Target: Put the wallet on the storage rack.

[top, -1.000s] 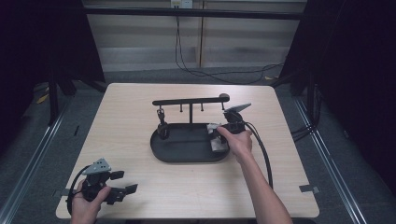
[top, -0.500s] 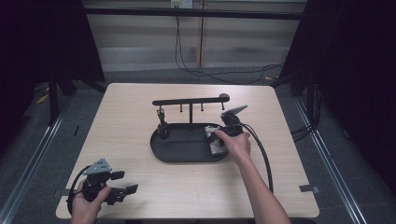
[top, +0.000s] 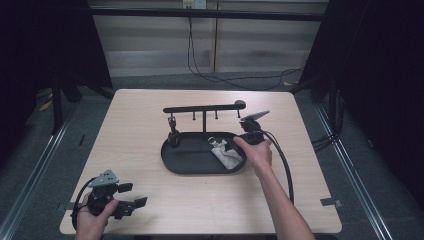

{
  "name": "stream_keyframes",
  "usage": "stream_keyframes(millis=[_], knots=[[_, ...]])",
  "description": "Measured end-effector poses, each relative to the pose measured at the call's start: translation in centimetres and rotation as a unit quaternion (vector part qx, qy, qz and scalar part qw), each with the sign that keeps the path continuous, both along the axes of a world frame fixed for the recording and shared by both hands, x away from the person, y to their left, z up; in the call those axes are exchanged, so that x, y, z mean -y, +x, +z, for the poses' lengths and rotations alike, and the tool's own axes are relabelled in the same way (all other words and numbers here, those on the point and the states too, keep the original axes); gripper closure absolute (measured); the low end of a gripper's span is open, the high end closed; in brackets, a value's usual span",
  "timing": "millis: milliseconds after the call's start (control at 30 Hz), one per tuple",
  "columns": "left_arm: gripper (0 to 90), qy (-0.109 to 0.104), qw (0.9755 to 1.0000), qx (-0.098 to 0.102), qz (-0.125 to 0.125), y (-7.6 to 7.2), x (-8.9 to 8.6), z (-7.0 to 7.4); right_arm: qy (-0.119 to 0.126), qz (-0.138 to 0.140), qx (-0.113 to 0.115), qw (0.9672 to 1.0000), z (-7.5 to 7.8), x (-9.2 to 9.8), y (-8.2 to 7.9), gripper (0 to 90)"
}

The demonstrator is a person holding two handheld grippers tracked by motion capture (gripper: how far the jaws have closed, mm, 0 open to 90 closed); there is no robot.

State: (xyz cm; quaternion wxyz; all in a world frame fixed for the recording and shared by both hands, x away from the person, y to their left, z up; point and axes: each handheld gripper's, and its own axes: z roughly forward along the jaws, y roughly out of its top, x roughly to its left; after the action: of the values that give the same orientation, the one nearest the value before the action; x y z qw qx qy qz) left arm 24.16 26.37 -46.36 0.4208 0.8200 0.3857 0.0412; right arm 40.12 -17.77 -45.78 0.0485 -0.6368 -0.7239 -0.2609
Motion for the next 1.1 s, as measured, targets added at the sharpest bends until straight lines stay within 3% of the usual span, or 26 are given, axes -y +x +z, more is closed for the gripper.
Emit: stream_keyframes(millis=[167, 300, 500, 633, 867, 1000, 1100], knots=[[19.5, -0.004, 1.0000, 0.000, 0.002, 0.0, 0.0, -0.1, -0.002, 0.020, 0.046, 0.9987, 0.9, 0.2, -0.9, 30.1], [19.5, -0.006, 1.0000, 0.000, 0.004, 0.0, 0.0, 0.0, 0.012, 0.016, 0.071, 0.9973, 1.4, 0.9, -1.6, 30.1], [19.5, -0.004, 1.0000, -0.001, 0.003, 0.1, 0.0, -0.1, 0.015, 0.010, 0.087, 0.9961, 1.8, 2.8, -3.1, 29.4], [19.4, -0.005, 1.0000, 0.001, 0.004, 0.0, 0.0, 0.0, 0.002, 0.019, 0.097, 0.9951, 1.9, 3.6, -4.0, 23.7], [19.4, -0.013, 0.9999, 0.002, 0.009, 0.0, 0.0, 0.0, 0.018, 0.016, 0.128, 0.9915, 1.4, 4.8, -5.9, 23.5], [19.4, -0.002, 1.0000, -0.003, 0.008, 0.0, 0.0, -0.1, 0.007, 0.020, 0.156, 0.9875, 1.1, 5.2, -7.3, 22.3], [19.4, -0.005, 1.0000, -0.001, 0.008, 0.0, 0.0, 0.0, 0.006, 0.020, 0.166, 0.9859, 0.9, 5.5, -8.1, 21.4]])
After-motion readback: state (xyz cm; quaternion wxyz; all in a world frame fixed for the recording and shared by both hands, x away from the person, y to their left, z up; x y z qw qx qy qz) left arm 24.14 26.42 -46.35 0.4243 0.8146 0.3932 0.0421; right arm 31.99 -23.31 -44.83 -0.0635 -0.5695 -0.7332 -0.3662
